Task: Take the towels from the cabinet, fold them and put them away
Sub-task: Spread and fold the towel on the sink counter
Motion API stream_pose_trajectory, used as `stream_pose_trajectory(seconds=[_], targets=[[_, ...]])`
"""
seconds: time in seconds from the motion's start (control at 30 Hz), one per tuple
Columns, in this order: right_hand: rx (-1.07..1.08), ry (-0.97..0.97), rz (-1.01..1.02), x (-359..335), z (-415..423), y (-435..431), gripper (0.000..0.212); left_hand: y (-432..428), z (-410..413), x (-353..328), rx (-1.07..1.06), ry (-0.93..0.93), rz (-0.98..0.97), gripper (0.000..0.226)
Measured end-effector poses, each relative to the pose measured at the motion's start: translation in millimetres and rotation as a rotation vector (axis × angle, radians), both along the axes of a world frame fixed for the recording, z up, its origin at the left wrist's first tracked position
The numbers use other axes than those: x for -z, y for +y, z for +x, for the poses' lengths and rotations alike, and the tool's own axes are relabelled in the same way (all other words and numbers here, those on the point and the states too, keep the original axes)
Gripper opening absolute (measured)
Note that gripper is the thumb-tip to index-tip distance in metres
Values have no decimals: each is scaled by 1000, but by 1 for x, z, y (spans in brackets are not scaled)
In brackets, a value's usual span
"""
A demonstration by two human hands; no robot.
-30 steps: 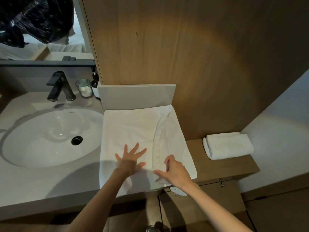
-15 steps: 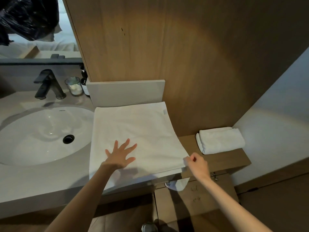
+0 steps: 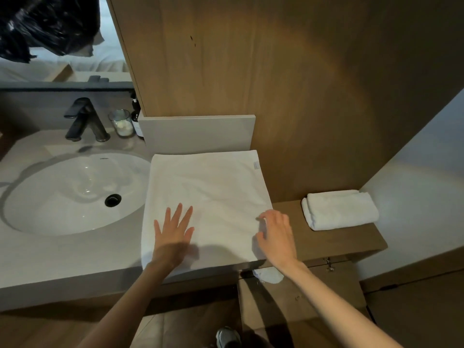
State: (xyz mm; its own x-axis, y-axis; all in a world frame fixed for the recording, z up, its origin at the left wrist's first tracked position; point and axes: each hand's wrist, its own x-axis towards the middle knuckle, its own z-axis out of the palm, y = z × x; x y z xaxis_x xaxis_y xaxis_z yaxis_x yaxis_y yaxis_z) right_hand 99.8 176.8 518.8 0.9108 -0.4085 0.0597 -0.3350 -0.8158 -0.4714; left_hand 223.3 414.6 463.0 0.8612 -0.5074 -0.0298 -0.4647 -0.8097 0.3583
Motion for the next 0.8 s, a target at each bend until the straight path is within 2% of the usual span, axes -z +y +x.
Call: stream_pose_trajectory(seconds=[0.07,0.13,0.2,0.3,0.43,0.53,0.63,0.8], targets=[[-197,46,30,3,18,30,38,8,-6,3,11,-109,21,67],[-303,109,50,15,37,63,46,20,-6,12,-76,-61,43,73],[-387,135,41,29,53,94,53,31,-10,24,-119,-18,61,70],[-403,176,22,45,73,121,52,42,-16,38,-99,-50,94,66],[-513,169,-125,67,82,114,50,47,-17,38,-78,-64,87,69],[-442,120,-188,77,75,81,49,49,-16,34,-86,-49,103,67],[-318,206,-258,79,63,40,53,49,-15,33,-73,-36,96,66],[-238,308,-216,74,47,1,58,51,-14,38,-72,-45,97,65]])
